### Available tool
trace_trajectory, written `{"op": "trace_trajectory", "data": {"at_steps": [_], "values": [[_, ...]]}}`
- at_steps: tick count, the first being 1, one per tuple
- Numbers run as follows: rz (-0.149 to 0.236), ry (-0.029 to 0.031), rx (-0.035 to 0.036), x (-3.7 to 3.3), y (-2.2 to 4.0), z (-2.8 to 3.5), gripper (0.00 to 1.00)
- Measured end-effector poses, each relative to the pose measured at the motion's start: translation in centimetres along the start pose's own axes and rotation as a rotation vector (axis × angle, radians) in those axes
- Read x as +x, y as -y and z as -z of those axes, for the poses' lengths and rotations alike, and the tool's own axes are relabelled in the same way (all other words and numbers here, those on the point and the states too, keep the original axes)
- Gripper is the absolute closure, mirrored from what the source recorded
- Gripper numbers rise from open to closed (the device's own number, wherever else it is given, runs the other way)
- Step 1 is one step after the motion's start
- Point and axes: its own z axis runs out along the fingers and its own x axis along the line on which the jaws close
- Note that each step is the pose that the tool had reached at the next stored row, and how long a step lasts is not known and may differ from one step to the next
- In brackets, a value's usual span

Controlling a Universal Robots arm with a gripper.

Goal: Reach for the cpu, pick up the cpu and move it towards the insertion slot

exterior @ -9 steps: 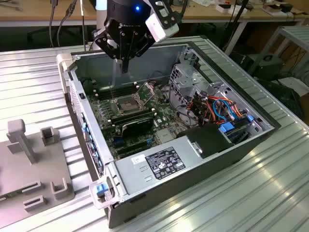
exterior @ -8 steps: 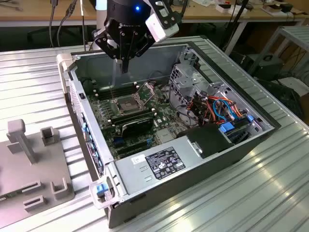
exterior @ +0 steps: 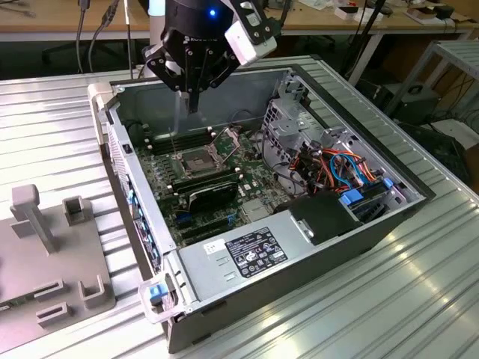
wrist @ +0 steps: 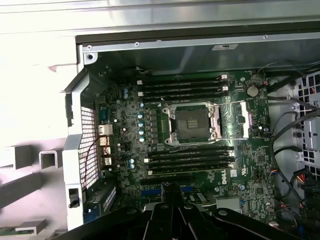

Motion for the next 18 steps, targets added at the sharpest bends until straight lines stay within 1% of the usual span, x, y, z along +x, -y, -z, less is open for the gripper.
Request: {"op": "trace_trajectory", "data": {"at_steps": [5, 18], "values": [[0.000, -0.0001, 0.0001, 0.36, 0.03, -0.01, 0.89], [0.000, -0.0002, 0.0000, 0.92, 0.07, -0.04, 0.89]]}}
